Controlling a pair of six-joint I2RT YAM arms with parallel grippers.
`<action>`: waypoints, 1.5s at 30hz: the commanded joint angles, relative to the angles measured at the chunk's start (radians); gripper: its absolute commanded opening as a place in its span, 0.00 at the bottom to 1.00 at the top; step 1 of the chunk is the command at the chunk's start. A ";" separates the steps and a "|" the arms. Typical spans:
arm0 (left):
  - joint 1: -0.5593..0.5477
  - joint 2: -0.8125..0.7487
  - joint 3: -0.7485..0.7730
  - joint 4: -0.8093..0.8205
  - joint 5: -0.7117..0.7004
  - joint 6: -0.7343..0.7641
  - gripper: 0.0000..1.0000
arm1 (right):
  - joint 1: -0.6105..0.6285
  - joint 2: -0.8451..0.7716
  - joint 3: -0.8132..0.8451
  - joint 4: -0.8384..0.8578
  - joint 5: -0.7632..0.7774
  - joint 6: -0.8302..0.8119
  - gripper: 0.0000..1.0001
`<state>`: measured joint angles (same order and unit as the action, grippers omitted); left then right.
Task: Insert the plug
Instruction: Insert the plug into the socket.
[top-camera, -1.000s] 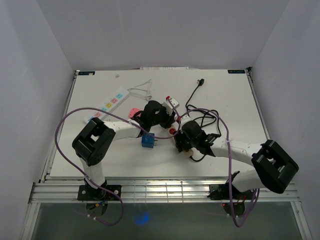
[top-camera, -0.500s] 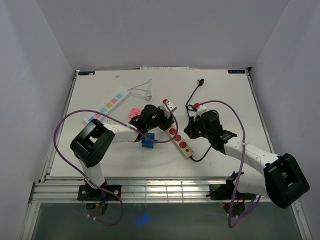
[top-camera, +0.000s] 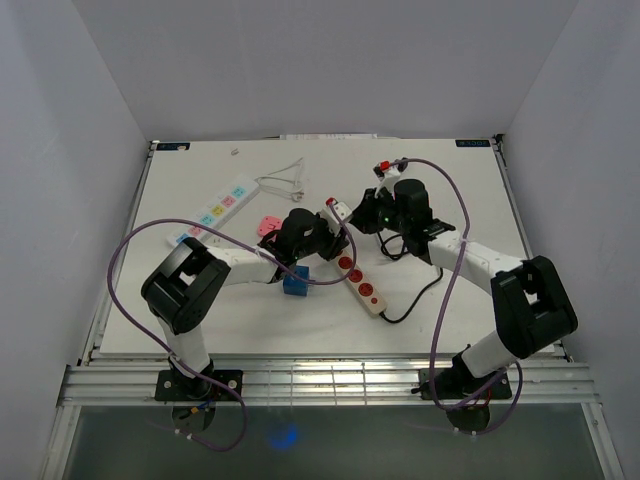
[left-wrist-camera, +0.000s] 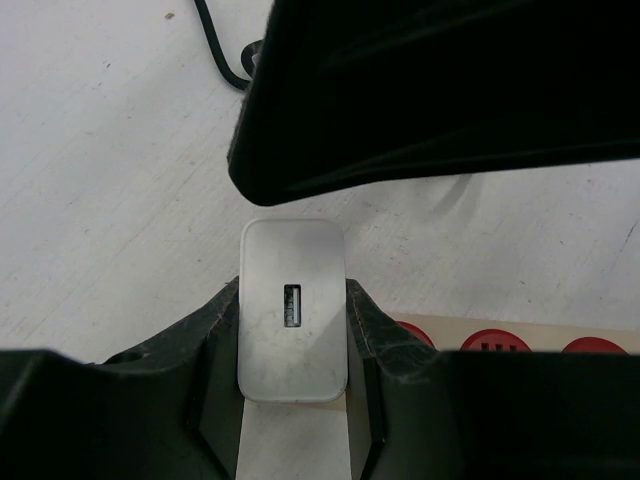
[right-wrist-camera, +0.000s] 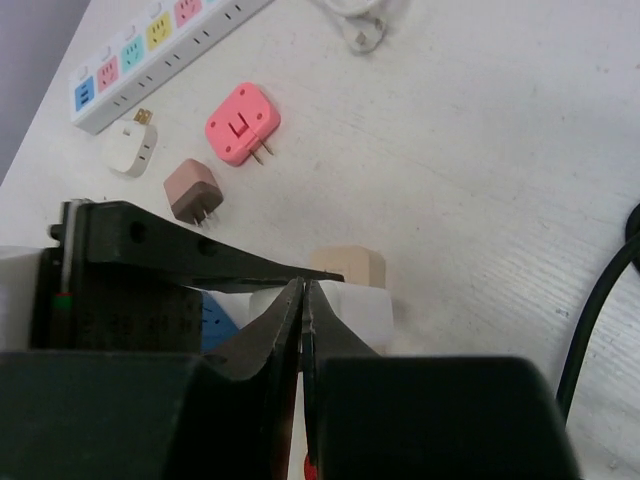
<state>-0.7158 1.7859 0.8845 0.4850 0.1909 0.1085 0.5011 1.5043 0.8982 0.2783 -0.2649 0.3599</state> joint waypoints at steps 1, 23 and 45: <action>-0.002 0.043 -0.021 -0.166 -0.001 0.000 0.00 | -0.024 0.040 -0.015 0.105 -0.118 0.056 0.08; -0.001 0.036 -0.024 -0.172 -0.010 0.002 0.00 | -0.049 0.124 -0.122 0.127 -0.218 0.114 0.08; -0.001 0.030 -0.047 -0.154 0.001 0.000 0.00 | -0.064 -0.118 -0.082 0.136 -0.194 0.106 0.08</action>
<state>-0.7166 1.7916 0.8890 0.4870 0.1913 0.1081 0.4435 1.4460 0.8127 0.3622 -0.4538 0.4755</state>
